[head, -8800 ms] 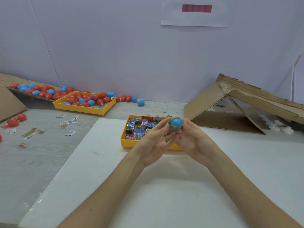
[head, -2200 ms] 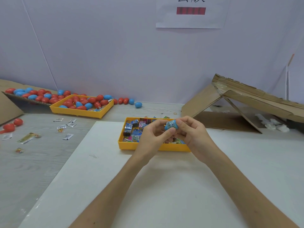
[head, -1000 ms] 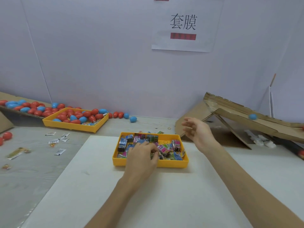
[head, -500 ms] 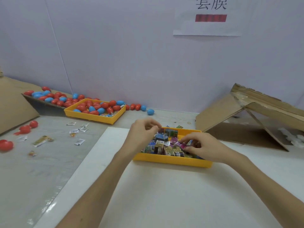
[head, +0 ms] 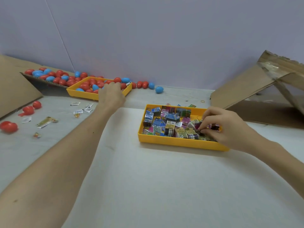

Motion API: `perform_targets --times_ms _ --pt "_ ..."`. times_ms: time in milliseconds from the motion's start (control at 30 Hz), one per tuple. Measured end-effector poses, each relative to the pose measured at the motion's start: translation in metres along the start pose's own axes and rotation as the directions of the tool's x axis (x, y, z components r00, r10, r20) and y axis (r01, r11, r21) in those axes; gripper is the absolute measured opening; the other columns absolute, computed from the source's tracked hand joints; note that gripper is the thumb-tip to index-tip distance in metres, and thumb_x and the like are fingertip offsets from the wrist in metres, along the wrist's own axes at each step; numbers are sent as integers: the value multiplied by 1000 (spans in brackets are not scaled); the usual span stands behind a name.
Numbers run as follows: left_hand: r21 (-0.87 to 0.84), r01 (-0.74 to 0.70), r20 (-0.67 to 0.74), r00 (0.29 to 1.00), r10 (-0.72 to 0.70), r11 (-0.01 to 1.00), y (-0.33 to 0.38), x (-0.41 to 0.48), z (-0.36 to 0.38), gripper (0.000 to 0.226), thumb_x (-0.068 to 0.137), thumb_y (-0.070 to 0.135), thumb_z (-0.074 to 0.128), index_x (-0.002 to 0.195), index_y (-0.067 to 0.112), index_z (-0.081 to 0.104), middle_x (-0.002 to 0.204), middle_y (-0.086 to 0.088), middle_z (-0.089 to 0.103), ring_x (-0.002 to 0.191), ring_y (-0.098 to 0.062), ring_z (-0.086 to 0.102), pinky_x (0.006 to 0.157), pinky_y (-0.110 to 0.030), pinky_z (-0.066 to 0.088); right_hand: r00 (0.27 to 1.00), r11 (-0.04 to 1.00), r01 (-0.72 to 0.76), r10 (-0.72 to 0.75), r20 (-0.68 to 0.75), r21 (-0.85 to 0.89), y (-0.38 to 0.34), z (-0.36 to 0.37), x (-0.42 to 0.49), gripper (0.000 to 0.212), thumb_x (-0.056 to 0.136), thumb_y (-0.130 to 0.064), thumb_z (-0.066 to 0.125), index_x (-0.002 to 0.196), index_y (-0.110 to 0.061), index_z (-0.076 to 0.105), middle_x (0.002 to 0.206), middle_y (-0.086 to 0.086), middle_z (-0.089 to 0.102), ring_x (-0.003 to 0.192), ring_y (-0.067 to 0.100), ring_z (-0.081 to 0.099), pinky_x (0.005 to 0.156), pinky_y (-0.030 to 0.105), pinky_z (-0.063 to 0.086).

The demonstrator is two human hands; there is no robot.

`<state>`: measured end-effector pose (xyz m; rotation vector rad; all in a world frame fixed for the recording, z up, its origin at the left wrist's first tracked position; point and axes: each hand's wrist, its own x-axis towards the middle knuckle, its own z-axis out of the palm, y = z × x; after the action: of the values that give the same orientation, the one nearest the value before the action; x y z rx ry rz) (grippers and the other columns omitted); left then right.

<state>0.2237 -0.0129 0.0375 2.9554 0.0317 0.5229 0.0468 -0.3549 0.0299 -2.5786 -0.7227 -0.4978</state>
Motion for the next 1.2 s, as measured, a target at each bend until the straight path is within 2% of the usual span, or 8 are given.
perform_targets --times_ms 333,467,767,867,933,1033,1100,1200 --pt "-30 -25 40 999 26 999 -25 48 8 43 98 15 55 142 18 54 121 -15 64 108 -36 61 82 -45 55 999 998 20 -19 -33 59 2 2 -2 16 74 -6 85 78 -21 78 91 -7 62 75 6 60 69 10 42" --pt "14 24 88 996 -25 1000 -34 67 16 36 96 15 60 132 14 57 115 -14 59 103 -37 60 79 -45 55 997 995 27 -19 -81 97 4 5 -4 8 76 -14 80 78 -21 77 95 -10 61 82 3 61 71 18 48" --pt "-204 98 -139 982 -128 974 -17 58 14 26 97 25 66 112 3 65 116 -17 53 101 -38 58 79 -44 48 996 995 21 -13 -85 98 2 5 -2 20 71 -3 87 75 -19 76 86 -13 70 83 3 66 72 23 50" --pt "-345 -52 -213 977 -24 937 21 31 -6 27 100 32 59 110 7 60 108 -16 62 102 -37 59 83 -44 48 997 996 2 5 -79 93 -1 5 -2 21 68 0 89 71 -16 76 84 -13 73 86 0 67 78 22 52" --pt "-623 -165 -88 986 141 764 53 1 -24 21 101 33 57 103 13 57 99 -7 70 99 -32 64 85 -41 50 997 991 -35 43 -63 126 -2 4 -3 22 69 3 88 70 -13 73 85 -12 74 87 -1 69 78 16 51" --pt "-846 -229 102 817 567 481 103 -58 -44 15 103 34 55 102 19 58 100 3 77 98 -17 71 86 -32 55 993 976 -117 119 -1 182 -4 0 -1 27 72 5 85 66 -17 70 85 -12 75 88 1 71 80 18 53" --pt "-855 -229 171 723 669 466 129 -89 -43 15 102 34 57 102 19 59 102 2 75 93 -15 69 83 -33 53 986 970 -167 165 29 178 -8 -3 0 36 72 4 84 66 -28 70 80 -13 75 85 2 71 81 20 53" --pt "-776 -298 223 696 683 557 149 -117 -35 20 102 38 56 103 18 58 94 2 63 83 -16 57 76 -35 48 978 963 -209 207 29 171 -13 -4 -3 46 72 6 79 64 -37 66 72 -19 72 78 0 68 74 14 46"
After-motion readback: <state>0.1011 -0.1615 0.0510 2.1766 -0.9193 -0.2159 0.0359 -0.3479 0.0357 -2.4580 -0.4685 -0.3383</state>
